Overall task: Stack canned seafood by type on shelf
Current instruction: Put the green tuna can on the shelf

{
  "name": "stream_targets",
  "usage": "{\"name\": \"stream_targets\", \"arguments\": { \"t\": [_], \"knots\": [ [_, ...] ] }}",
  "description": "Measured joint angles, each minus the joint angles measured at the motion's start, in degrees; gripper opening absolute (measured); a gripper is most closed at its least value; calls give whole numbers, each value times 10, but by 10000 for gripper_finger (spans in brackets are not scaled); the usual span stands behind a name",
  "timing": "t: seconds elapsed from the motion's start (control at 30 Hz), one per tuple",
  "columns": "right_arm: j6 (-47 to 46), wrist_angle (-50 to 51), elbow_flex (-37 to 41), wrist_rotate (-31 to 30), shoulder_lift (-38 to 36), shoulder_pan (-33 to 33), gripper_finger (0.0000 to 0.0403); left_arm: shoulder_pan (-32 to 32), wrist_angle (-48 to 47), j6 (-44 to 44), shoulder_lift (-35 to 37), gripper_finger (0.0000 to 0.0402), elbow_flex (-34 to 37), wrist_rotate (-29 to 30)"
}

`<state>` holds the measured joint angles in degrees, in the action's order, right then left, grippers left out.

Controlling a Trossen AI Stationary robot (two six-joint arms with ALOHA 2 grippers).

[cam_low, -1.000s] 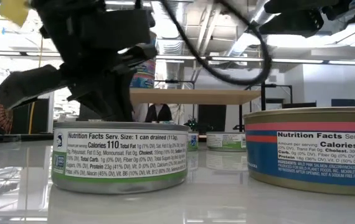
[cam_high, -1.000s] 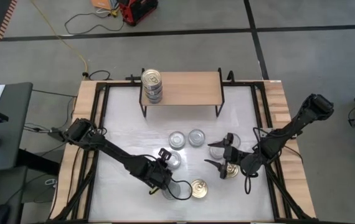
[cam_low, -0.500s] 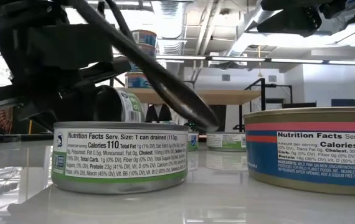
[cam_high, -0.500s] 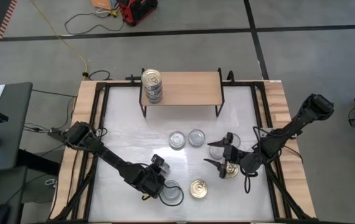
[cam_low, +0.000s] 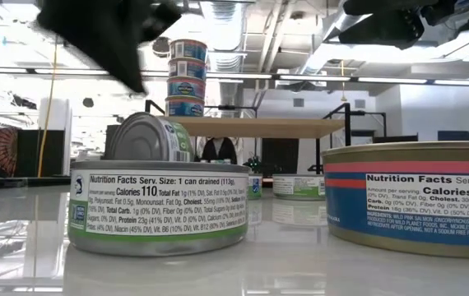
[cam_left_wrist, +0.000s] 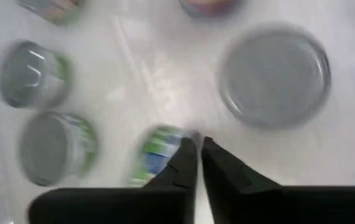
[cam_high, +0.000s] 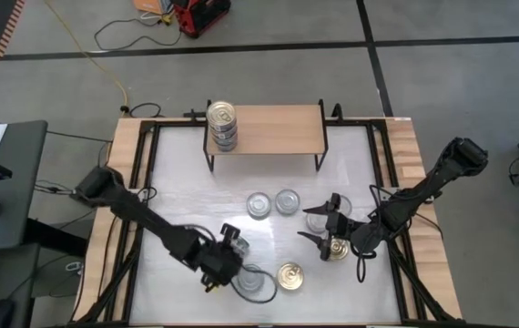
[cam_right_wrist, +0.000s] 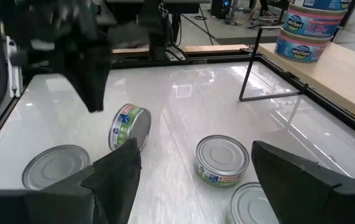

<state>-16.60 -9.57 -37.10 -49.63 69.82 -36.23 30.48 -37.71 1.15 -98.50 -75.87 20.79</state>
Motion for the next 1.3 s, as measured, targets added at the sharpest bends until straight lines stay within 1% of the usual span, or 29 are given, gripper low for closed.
{"name": "stream_targets", "arguments": {
  "t": [0.1,0.27,0.37,0.43,0.53,0.77,0.83,0.9,1.0,1.07,1.2,1.3],
  "knots": [
    [0,-2,0,0,0,0,330,-29,-4,9,14,68,-27,-24],
    [0,-4,0,0,0,0,330,-74,-12,10,8,191,-40,-82],
    [0,-4,0,1,0,0,330,-97,-21,-3,-2,252,-39,-130],
    [1,-1,0,1,0,0,330,-108,-20,-18,-10,275,-39,-166],
    [4,1,0,1,0,0,330,-120,-22,-42,-21,285,-39,-188],
    [2,1,0,6,0,0,330,-134,-33,-92,-71,277,-39,-186],
    [3,2,0,7,0,0,330,-133,-38,-100,-77,267,-39,-169],
    [5,8,0,7,-1,-4,330,-132,-39,-107,-77,247,-38,-152],
    [0,40,0,9,-16,-11,330,-132,-36,-103,-73,201,-38,-117],
    [-14,70,0,9,-34,-14,330,-132,-36,-94,-71,165,-38,-105],
    [-52,140,0,9,-67,-17,330,-134,-33,-90,-71,88,-38,-113],
    [-83,181,0,17,-77,-20,330,-133,-21,-90,-71,32,-38,-118]
  ]
}}
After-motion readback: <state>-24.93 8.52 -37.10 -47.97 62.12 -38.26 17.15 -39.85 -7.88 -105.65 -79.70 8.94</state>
